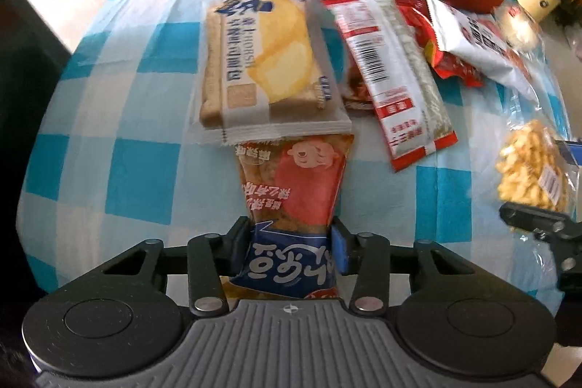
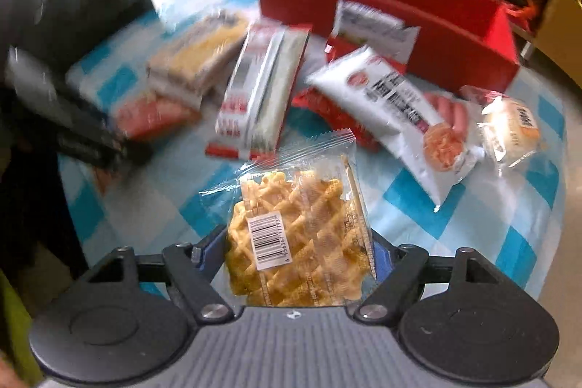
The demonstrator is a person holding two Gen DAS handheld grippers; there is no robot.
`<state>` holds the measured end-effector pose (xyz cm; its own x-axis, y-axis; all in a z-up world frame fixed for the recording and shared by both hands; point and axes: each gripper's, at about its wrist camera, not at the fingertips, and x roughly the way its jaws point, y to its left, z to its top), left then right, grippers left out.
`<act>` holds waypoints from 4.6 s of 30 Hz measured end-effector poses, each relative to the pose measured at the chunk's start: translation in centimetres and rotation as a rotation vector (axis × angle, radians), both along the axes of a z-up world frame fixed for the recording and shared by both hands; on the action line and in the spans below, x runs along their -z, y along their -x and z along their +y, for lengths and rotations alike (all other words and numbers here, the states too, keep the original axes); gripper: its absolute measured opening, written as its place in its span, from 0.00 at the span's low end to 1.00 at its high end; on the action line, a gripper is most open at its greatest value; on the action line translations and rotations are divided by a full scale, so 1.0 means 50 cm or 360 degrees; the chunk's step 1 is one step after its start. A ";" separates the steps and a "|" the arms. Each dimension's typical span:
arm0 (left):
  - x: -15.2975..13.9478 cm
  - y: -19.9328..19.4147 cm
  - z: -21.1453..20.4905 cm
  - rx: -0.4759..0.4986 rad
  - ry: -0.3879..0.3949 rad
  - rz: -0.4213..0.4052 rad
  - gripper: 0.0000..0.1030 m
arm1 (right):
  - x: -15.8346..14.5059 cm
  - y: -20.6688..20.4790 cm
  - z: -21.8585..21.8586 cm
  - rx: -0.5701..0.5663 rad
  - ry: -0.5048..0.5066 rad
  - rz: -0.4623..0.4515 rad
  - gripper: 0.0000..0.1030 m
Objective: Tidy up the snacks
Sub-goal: 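Lift the blue-and-red bag with the left tool while the right tool carries the waffle toward the box, then lower both held snacks into the red box and open both tools, then grasp the HORSH bread pack with the left tool while the right tool reaches the white spicy strip bag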
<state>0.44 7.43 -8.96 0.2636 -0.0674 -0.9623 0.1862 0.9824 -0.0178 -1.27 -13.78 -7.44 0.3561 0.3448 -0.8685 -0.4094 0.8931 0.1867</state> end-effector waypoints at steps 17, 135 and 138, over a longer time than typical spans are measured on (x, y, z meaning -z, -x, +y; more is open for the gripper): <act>-0.084 0.019 -0.016 0.0040 0.0467 0.0017 0.49 | -0.048 -0.025 -0.055 0.0263 -0.0232 -0.0068 0.71; -0.161 -0.353 -0.113 -0.0055 0.0078 -0.0502 0.75 | -0.041 -0.399 -0.086 0.0573 -0.0221 -0.0255 0.76; -0.162 -0.336 -0.098 -0.0061 0.0071 -0.0500 0.77 | -0.045 -0.379 -0.082 0.0527 -0.0206 -0.0261 0.76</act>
<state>17.23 2.52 -0.85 0.5508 -0.0919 -0.8296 0.1525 0.9883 -0.0082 17.67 -17.87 -5.18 0.5968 0.2908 -0.7478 -0.1364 0.9552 0.2626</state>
